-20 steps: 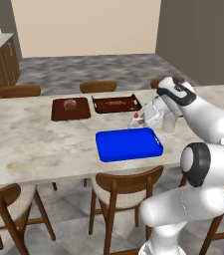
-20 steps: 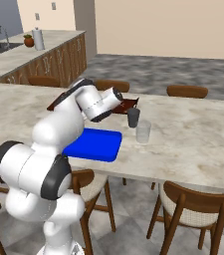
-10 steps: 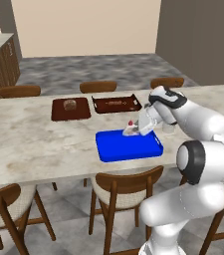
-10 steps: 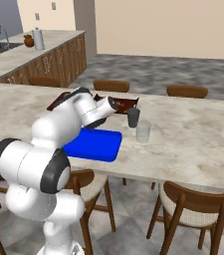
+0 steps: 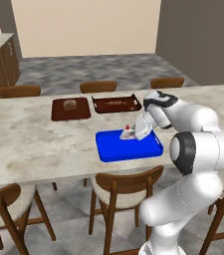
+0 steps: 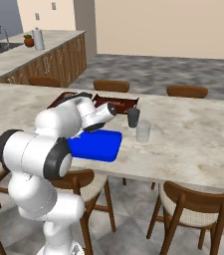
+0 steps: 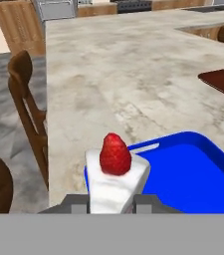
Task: Take the cakes from the fridge and place them on the empty tray on the dining counter.
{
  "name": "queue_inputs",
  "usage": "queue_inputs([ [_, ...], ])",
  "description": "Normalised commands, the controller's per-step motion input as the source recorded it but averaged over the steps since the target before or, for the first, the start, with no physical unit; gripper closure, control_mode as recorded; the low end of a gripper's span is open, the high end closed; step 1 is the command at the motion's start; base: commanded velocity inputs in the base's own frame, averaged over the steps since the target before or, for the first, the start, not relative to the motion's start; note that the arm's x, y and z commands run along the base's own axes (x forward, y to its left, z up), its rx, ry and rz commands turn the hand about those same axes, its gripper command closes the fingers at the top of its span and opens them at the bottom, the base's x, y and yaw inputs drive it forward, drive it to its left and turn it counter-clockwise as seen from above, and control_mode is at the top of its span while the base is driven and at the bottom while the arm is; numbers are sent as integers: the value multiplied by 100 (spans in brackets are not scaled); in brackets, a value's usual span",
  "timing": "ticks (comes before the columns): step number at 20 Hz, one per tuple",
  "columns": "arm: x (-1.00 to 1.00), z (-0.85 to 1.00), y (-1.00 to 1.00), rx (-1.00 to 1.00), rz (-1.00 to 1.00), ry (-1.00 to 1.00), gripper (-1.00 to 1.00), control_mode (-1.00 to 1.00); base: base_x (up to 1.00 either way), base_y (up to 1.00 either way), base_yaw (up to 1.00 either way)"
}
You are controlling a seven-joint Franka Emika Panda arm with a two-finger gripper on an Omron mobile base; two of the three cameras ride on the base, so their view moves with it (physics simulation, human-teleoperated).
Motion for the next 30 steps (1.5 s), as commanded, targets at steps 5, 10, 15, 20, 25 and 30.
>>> queue_inputs([
  [5, 26, -30, 3, 0, 0, 0, 100, -100, 0, 0, 0],
  [10, 38, -36, 2, 0, 0, 0, 100, -100, 0, 0, 0],
  [15, 45, -34, 4, 0, 0, 0, 100, -100, 0, 0, 0],
  [20, 50, -30, 3, 0, 0, 0, 100, -100, 0, 0, 0],
  [25, 41, -29, 7, 0, 0, 0, 100, -100, 0, 0, 0],
  [30, 26, -31, 3, 0, 0, 0, 100, -100, 0, 0, 0],
])
